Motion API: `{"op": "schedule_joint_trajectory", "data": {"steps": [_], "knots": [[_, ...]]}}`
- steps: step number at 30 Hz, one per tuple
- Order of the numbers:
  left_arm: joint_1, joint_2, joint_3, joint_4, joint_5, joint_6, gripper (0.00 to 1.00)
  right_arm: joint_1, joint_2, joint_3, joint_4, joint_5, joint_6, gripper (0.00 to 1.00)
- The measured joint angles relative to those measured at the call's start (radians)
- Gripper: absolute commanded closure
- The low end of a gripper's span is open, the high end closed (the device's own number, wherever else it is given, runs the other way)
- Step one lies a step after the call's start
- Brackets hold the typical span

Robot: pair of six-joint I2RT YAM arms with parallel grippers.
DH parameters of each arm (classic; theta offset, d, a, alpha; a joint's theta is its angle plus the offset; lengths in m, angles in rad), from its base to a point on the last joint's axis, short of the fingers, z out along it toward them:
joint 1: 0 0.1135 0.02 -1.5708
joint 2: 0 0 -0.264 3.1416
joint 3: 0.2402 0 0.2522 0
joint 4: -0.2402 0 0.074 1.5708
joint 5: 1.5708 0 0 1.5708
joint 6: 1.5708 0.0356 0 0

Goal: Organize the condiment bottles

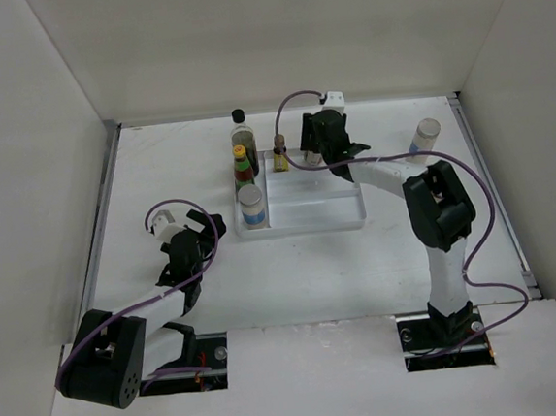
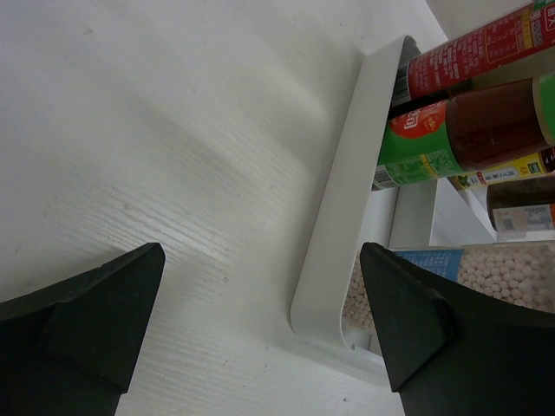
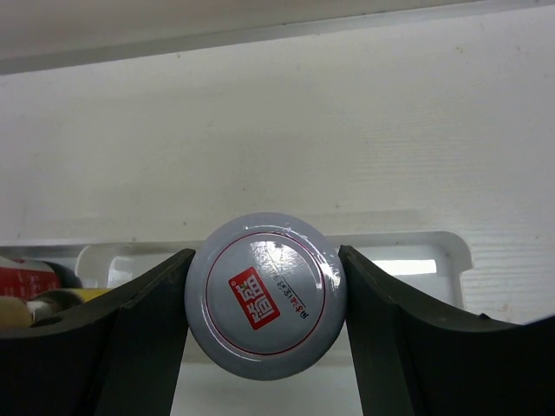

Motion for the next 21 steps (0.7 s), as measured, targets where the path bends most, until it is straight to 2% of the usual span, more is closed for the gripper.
{"op": "schedule_joint_trajectory", "data": {"steps": [12, 14, 16, 18, 21], "knots": [[0.0, 0.0, 0.0, 0.0, 0.0, 0.0, 0.0, -0.009, 0.058, 0.018, -0.011, -0.006, 0.037, 0.52], [0.0, 0.0, 0.0, 0.0, 0.0, 0.0, 0.0, -0.004, 0.062, 0.013, -0.003, -0.004, 0.039, 0.45], [0.0, 0.0, 0.0, 0.0, 0.0, 0.0, 0.0, -0.004, 0.062, 0.012, -0.002, -0.006, 0.042, 0.3], [0.0, 0.0, 0.0, 0.0, 0.0, 0.0, 0.0, -0.004, 0.062, 0.011, -0.003, -0.007, 0.044, 0.2], [0.0, 0.0, 0.0, 0.0, 0.0, 0.0, 0.0, -0.004, 0.055, -0.008, 0.006, -0.011, 0.051, 0.12]]}}
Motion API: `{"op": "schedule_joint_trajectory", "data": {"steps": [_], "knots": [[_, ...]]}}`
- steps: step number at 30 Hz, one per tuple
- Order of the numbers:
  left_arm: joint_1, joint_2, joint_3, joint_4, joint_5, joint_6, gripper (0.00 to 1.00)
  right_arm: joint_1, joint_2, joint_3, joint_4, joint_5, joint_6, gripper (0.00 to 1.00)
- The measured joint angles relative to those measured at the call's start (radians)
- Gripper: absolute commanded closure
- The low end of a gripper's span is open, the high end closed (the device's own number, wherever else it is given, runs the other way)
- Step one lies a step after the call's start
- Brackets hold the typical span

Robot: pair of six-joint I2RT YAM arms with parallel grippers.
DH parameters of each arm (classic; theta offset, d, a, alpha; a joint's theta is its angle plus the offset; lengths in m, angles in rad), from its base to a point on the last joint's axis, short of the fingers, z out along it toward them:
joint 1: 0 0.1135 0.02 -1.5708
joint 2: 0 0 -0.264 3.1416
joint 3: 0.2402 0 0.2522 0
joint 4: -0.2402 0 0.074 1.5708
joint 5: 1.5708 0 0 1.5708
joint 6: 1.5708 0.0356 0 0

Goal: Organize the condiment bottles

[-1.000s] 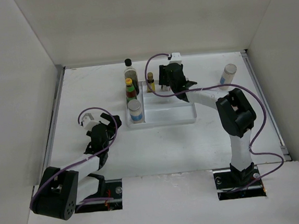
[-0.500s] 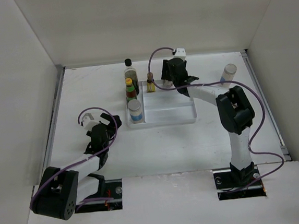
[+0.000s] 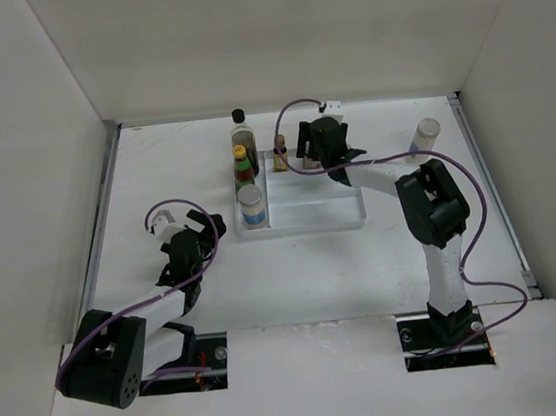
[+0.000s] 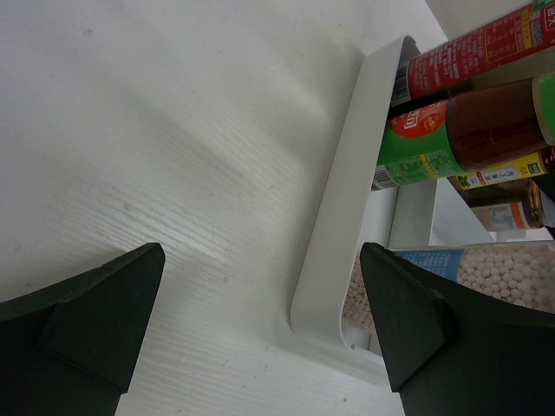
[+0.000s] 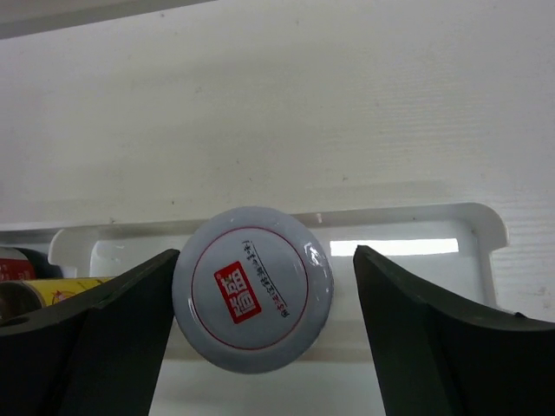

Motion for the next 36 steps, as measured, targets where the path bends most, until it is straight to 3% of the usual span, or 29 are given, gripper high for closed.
{"op": "schedule_joint_trajectory", "data": {"steps": [5, 11, 15, 19, 25, 31, 36], "knots": [[0.0, 0.0, 0.0, 0.0, 0.0, 0.0, 0.0, -0.001, -0.132, -0.124, 0.007, -0.008, 0.006, 0.06], [-0.001, 0.0, 0.0, 0.0, 0.0, 0.0, 0.0, -0.05, -0.503, -0.37, 0.077, 0.02, 0.013, 0.03], [-0.006, 0.0, 0.0, 0.0, -0.002, 0.0, 0.0, -0.157, -0.755, -0.594, 0.122, 0.148, 0.026, 0.0], [-0.022, 0.0, 0.0, 0.0, -0.006, 0.0, 0.0, -0.278, -0.908, -0.768, 0.059, 0.307, 0.047, 0.0], [-0.027, 0.0, 0.0, 0.0, -0.012, 0.001, 0.0, -0.409, -0.895, -0.805, -0.059, 0.401, 0.105, 0.0], [-0.026, 0.0, 0.0, 0.0, -0.014, 0.001, 0.0, -0.471, -0.718, -0.798, -0.091, 0.319, 0.129, 0.0], [-0.026, -0.004, 0.0, 0.0, -0.013, 0.001, 0.0, -0.518, -0.672, -0.797, -0.067, 0.232, 0.127, 0.18]]}}
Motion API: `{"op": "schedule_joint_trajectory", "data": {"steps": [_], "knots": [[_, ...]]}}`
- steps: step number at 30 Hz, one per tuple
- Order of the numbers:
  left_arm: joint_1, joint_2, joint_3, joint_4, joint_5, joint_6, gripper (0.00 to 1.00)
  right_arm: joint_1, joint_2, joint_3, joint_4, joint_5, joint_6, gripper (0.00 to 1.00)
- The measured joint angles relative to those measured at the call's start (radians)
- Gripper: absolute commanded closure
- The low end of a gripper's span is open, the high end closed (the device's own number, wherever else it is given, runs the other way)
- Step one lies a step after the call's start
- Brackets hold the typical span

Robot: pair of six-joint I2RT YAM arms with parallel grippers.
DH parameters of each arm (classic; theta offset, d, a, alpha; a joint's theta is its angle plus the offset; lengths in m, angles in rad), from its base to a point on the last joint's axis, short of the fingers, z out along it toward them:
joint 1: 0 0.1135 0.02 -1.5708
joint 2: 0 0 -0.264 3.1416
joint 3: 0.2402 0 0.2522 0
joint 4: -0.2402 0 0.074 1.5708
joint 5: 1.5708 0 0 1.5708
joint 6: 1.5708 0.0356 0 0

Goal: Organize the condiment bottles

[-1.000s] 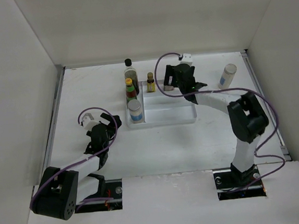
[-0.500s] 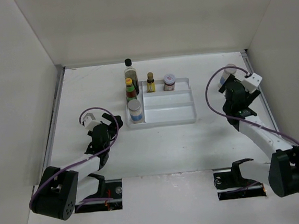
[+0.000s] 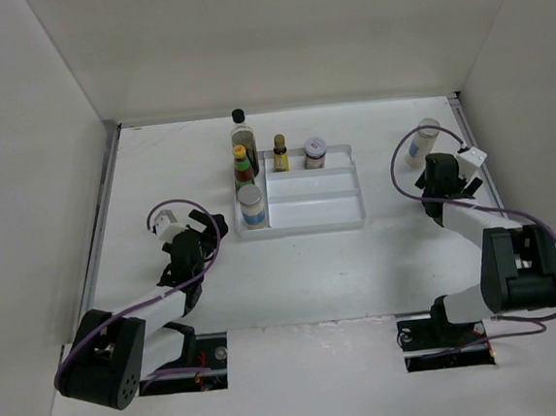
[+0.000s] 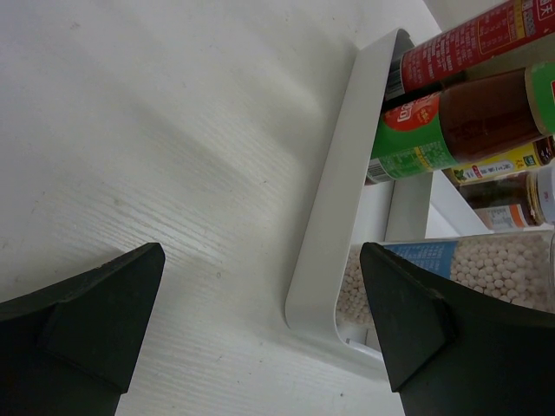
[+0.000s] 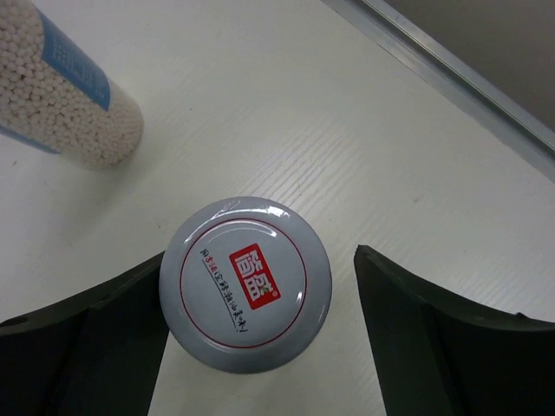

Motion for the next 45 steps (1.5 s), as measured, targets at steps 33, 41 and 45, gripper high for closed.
{"op": "schedule_joint_trajectory", "data": {"steps": [33, 41, 45], "knots": [[0.007, 0.011, 0.0, 0.0, 0.005, 0.0, 0.0, 0.405, 0.474, 0.598, 0.159, -0.174, -0.153, 0.49], [0.007, 0.023, 0.001, 0.001, 0.008, 0.0, 0.0, 0.416, 0.534, 0.599, 0.125, -0.186, -0.15, 0.39], [0.007, 0.024, 0.002, 0.002, 0.01, 0.0, 0.0, 0.424, 0.537, 0.599, 0.119, -0.186, -0.143, 0.16]]}}
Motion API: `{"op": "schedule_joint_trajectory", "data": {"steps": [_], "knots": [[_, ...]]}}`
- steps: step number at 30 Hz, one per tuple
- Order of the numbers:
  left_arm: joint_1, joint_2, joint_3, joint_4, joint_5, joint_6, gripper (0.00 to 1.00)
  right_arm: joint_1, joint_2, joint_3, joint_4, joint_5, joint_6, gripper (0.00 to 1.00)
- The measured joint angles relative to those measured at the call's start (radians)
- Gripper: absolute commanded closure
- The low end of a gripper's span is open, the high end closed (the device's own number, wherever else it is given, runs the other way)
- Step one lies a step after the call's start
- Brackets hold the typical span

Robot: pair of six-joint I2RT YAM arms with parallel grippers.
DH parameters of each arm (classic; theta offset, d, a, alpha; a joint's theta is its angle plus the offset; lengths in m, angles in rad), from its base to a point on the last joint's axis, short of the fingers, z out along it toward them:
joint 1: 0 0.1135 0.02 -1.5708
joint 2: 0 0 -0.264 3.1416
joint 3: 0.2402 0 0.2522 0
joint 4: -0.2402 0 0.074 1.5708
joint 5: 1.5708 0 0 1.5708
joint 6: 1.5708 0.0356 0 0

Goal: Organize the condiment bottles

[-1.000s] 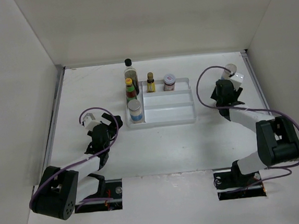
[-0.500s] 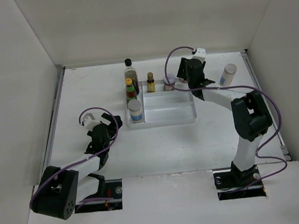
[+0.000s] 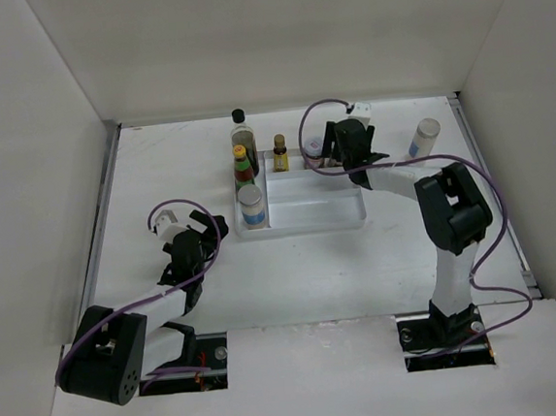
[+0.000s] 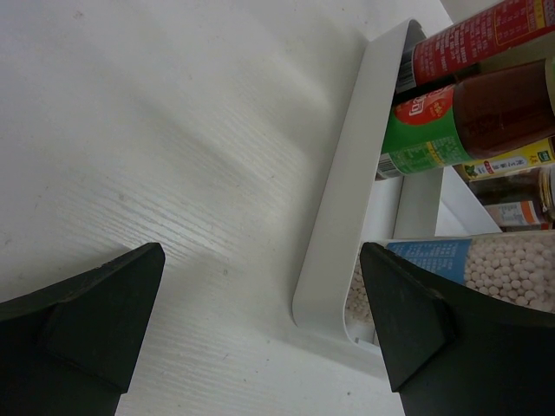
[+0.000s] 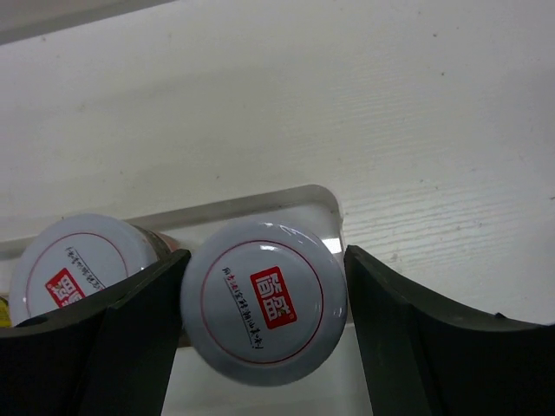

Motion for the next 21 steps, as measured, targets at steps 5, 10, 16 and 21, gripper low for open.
{"op": "schedule_joint_trajectory", "data": {"steps": [5, 10, 16, 21], "knots": [[0.003, 0.0, 0.0, 0.001, 0.003, 0.0, 0.0, 0.005, -0.008, -0.006, 0.014, 0.003, 0.013, 0.09], [0.006, 0.0, 0.0, 0.002, 0.004, 0.0, 0.0, -0.018, -0.138, -0.087, 0.013, 0.004, 0.019, 0.09], [0.006, -0.001, 0.0, 0.002, 0.007, 0.0, 0.0, -0.163, -0.437, -0.179, 0.024, 0.018, 0.024, 0.02], [0.006, -0.001, 0.0, 0.003, 0.01, 0.0, 0.0, -0.323, -0.552, -0.2, 0.06, 0.096, 0.022, 0.0]]}}
